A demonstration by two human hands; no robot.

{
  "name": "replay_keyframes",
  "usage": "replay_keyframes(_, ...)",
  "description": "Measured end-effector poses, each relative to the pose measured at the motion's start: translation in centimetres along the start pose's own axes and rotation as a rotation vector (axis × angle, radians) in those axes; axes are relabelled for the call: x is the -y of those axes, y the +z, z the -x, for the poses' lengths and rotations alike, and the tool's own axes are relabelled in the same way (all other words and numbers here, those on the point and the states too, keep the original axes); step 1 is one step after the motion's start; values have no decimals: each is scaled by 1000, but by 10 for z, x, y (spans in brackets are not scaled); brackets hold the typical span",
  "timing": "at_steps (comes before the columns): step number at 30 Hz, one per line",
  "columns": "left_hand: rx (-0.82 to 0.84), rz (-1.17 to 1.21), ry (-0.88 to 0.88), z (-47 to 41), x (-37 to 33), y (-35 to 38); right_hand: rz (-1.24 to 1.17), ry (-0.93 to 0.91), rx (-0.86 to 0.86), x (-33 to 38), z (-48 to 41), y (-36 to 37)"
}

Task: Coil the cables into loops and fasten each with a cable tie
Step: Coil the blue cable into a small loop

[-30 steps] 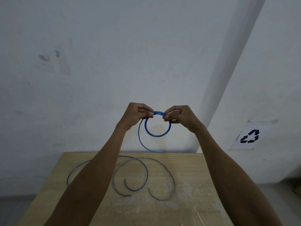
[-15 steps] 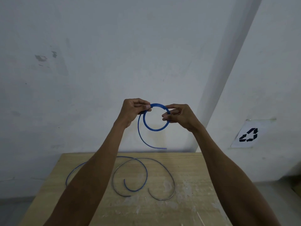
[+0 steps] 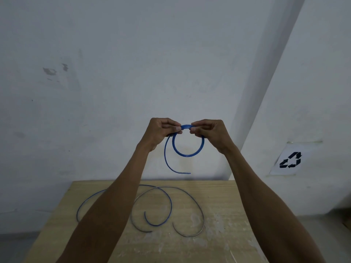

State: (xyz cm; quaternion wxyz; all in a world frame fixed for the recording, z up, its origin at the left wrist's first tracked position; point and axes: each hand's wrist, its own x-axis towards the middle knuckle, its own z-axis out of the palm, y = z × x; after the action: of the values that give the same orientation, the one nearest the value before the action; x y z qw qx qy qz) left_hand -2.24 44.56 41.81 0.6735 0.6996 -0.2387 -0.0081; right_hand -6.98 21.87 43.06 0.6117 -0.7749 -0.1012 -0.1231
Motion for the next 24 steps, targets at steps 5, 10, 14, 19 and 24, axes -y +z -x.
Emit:
replay_keyframes(5, 46, -22, -11, 1, -1, -1, 3, -12, 31, 0, 0, -5)
replay_keyframes(10, 37, -64, 1, -2, -7, -6, 42, -44, 6, 2, -1, -6)
replay_keyframes(14, 33, -76, 8, -3, -8, -9, 58, -56, 12, 1, 0, -5)
replay_keyframes(19, 15, -71, 9, 0, -6, -14, 53, -65, 13, 0, 0, -9)
replay_keyframes(24, 7, -34, -11, 5, -4, -7, -15, -96, -76, -2, -1, -5)
